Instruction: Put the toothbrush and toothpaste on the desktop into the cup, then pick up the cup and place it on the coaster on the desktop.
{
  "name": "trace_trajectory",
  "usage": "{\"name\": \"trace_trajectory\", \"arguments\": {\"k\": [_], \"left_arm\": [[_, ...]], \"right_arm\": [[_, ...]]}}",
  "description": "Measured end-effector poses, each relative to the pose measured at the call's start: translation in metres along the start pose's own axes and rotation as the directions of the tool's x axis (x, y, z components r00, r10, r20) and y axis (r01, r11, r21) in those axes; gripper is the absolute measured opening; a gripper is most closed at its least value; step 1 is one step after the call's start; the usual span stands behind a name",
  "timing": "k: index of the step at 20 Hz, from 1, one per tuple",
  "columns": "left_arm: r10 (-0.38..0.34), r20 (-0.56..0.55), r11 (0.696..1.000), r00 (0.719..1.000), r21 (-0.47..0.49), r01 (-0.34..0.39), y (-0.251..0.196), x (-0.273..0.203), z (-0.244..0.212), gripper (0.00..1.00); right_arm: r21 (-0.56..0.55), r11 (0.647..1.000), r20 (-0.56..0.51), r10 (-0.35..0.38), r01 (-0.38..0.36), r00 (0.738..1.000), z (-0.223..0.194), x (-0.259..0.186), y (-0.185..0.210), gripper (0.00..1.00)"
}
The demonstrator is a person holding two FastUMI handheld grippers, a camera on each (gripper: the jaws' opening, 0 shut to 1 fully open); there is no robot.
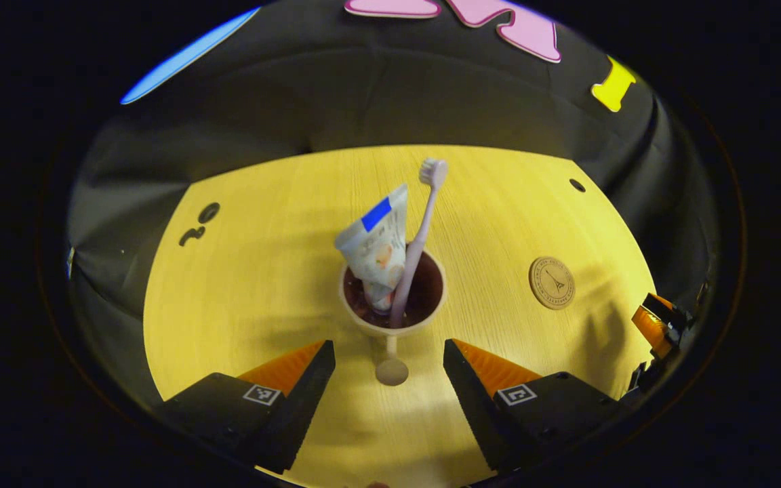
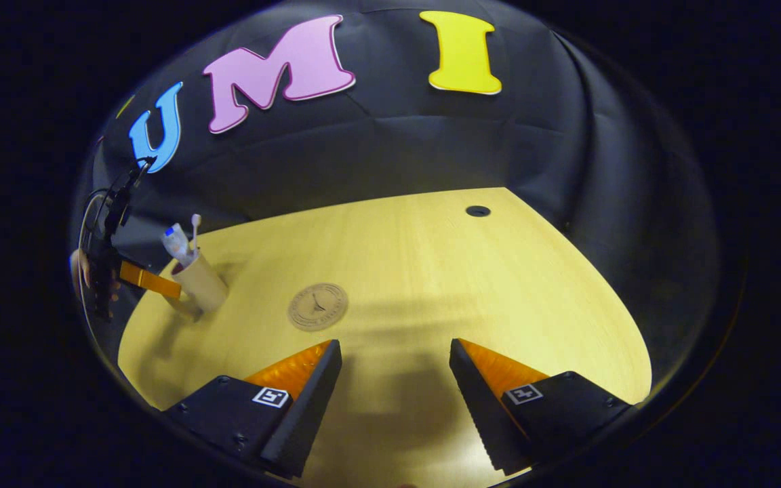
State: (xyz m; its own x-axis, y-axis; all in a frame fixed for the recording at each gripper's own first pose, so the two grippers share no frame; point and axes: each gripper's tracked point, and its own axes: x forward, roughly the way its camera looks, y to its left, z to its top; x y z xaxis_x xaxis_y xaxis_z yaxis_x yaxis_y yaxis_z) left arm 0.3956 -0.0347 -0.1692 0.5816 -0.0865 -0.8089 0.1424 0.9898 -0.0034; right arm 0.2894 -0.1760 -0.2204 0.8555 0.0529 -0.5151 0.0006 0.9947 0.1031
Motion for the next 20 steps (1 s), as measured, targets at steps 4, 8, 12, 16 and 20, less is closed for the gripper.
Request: {"name": "trace_trajectory", "arguments": {"k": [4, 8, 12, 16, 20], "left_arm": [[0.006, -0.097, 1.0, 0.995, 0.002, -0.005, 0.002, 0.02, -0.005, 1.0], [0.004, -0.141, 1.0, 0.99, 0.014, -0.003, -0.002, 0.029, -0.007, 0.93], [-0.003, -0.171, 1.0, 0.985, 0.006, 0.004, -0.004, 0.034, -0.011, 0.75], [0.027, -0.193, 1.0, 0.981, -0.003, -0.028, 0.002, 0.033, -0.012, 0.4], [0.005, -0.182, 0.999, 0.983, -0.03, -0.01, -0.001, 0.033, -0.011, 0.3]], "right_arm": [[0.046, 0.998, -0.041, -0.041, 0.043, 0.998, -0.02, -0.011, -0.02, 0.99], [0.061, 0.997, -0.064, -0.045, 0.049, 0.997, -0.03, -0.016, -0.022, 0.99], [0.072, 0.997, -0.089, -0.019, 0.026, 0.996, -0.037, -0.018, -0.012, 0.98], [0.067, 0.998, -0.096, 0.004, 0.002, 0.995, -0.042, -0.022, -0.002, 0.98], [0.077, 0.997, -0.115, 0.011, -0.002, 0.993, -0.051, -0.028, -0.001, 0.99]]}}
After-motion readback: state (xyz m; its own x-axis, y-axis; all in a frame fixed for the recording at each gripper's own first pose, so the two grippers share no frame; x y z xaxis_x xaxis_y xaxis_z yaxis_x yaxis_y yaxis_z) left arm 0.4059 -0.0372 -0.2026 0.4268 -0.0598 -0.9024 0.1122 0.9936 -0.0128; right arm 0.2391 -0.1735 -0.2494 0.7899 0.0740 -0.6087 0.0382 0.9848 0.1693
